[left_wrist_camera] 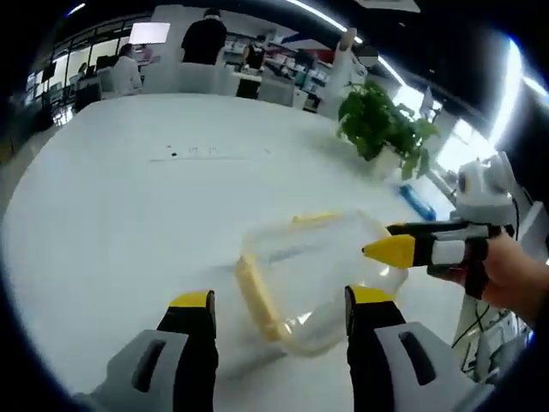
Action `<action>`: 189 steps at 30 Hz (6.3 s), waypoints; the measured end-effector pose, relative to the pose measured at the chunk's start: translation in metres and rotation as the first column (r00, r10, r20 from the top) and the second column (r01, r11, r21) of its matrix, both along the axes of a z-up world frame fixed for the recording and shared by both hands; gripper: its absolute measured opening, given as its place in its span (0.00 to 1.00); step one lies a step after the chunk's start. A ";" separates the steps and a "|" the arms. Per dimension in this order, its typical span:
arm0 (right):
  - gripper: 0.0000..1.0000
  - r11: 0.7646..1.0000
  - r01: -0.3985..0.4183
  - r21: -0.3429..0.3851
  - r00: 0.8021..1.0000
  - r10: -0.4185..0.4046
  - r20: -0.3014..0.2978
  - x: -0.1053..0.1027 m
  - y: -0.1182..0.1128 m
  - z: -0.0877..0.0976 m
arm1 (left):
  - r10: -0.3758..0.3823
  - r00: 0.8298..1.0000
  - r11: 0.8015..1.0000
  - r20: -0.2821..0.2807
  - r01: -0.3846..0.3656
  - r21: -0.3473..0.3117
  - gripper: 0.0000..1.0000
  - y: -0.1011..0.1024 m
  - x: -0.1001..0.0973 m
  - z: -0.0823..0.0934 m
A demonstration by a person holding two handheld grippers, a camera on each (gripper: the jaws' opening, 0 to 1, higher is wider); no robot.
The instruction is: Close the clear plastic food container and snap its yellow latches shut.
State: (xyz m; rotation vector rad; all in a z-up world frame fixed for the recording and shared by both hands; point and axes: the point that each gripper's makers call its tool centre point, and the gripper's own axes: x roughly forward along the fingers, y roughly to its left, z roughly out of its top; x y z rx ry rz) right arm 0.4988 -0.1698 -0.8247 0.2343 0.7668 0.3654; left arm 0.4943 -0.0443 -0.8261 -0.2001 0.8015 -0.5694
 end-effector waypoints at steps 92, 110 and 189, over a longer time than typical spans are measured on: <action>0.45 0.995 0.084 0.062 0.989 -0.090 0.113 0.008 0.185 -0.001 | 0.156 0.987 0.981 -0.042 -0.160 -0.112 0.44 0.165 0.011 -0.003; 0.45 0.994 0.084 0.074 0.985 -0.094 0.142 0.060 0.201 0.000 | 0.174 0.985 0.977 -0.016 -0.175 -0.125 0.44 0.181 0.063 -0.003; 1.00 0.979 -0.109 -0.172 0.977 0.138 0.165 -0.154 0.106 0.040 | 0.047 0.960 0.980 0.277 -0.097 0.171 0.99 0.285 -0.129 0.076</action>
